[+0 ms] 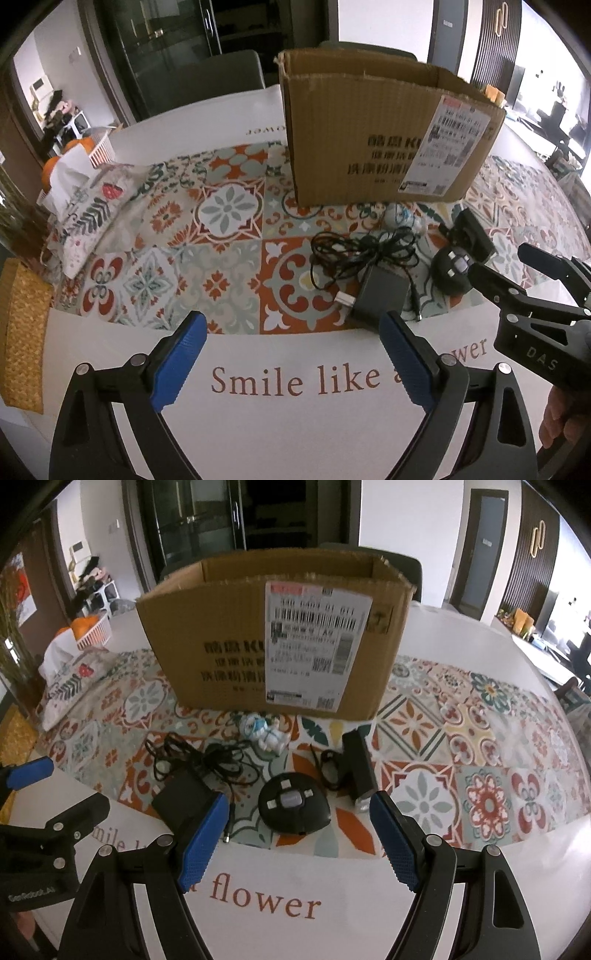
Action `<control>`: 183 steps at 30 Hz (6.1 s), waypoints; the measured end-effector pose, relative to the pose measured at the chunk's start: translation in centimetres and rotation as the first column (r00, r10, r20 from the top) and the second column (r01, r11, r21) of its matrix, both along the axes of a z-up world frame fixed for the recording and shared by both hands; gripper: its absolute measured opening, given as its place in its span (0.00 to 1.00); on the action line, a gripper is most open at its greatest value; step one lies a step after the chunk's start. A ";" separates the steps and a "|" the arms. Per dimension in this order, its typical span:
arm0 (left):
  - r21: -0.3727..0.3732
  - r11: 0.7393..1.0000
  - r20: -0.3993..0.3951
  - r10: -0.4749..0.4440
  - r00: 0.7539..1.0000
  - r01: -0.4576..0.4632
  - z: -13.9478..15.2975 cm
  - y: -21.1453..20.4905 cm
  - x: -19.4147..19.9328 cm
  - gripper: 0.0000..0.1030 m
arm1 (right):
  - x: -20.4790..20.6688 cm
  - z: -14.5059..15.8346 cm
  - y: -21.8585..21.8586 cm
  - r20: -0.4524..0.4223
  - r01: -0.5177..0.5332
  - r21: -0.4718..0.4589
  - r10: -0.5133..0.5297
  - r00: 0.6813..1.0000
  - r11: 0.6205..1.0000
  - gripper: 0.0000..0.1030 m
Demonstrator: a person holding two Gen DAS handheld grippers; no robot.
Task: Organize rigid objects
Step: 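Move both tools back toward the black cables and gadgets on the table, then grasp the black round cable reel with the right tool while the left tool grasps the black power brick, then carry the power brick with the left tool and cable reel with the right tool over the box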
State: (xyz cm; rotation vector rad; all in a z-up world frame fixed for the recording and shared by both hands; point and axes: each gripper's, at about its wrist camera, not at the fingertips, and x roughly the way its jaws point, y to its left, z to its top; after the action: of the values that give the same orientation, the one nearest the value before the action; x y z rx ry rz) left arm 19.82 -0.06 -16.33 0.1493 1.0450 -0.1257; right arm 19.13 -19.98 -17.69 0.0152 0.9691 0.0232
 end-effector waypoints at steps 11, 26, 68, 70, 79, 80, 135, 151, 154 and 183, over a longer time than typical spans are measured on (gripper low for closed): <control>0.018 1.000 -0.021 -0.010 1.000 0.011 -2.2 -0.1 0.6 0.92 | 0.7 -3.0 -0.2 -0.037 0.019 0.018 -0.018 0.999 1.000 0.76; 0.021 1.000 -0.049 0.002 0.999 -0.001 -4.6 0.0 1.8 0.92 | 2.0 -6.1 -0.2 -0.068 0.030 0.030 -0.028 0.997 0.999 0.76; -0.148 0.969 -0.063 -0.209 0.976 0.198 -4.6 -2.9 3.1 0.77 | -1.1 -5.2 -2.1 -0.064 0.163 0.063 -0.159 0.985 0.985 0.57; -0.167 0.963 -0.062 -0.223 0.973 0.210 -4.8 -3.2 3.5 0.77 | -1.2 -5.3 -2.2 -0.063 0.170 0.080 -0.166 0.984 0.982 0.57; -0.173 0.957 -0.045 -0.242 0.969 0.231 -3.5 -4.4 3.8 0.71 | -0.9 -5.2 -3.4 -0.056 0.205 0.133 -0.199 0.978 0.970 0.57; -0.180 0.954 -0.043 -0.250 0.967 0.238 -3.3 -4.6 3.8 0.71 | -0.9 -5.1 -3.5 -0.054 0.207 0.142 -0.201 0.978 0.968 0.57; -0.222 0.949 0.095 -0.208 0.974 0.224 5.2 -3.9 0.3 0.41 | -4.4 4.7 -2.6 0.075 0.174 0.139 -0.185 0.980 0.975 0.57; -0.225 0.949 0.210 -0.174 0.962 0.221 11.4 -2.6 2.0 0.41 | -2.4 11.2 -1.5 0.235 0.107 0.101 -0.128 0.963 0.989 0.57; -0.223 0.949 0.230 -0.173 0.958 0.225 12.6 -2.6 2.7 0.41 | -1.6 12.3 -1.3 0.257 0.098 0.101 -0.121 0.959 0.990 0.57; -0.206 0.955 0.167 -0.182 0.969 0.214 15.1 -5.7 15.1 0.41 | 11.6 15.7 -2.8 0.227 0.010 0.067 -0.025 0.974 0.998 0.56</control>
State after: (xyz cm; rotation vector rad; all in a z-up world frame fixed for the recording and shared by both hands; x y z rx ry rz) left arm 34.94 -5.77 -1.21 0.0587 0.8605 -0.4077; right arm 30.68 -22.82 -2.03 0.0800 0.7379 0.0391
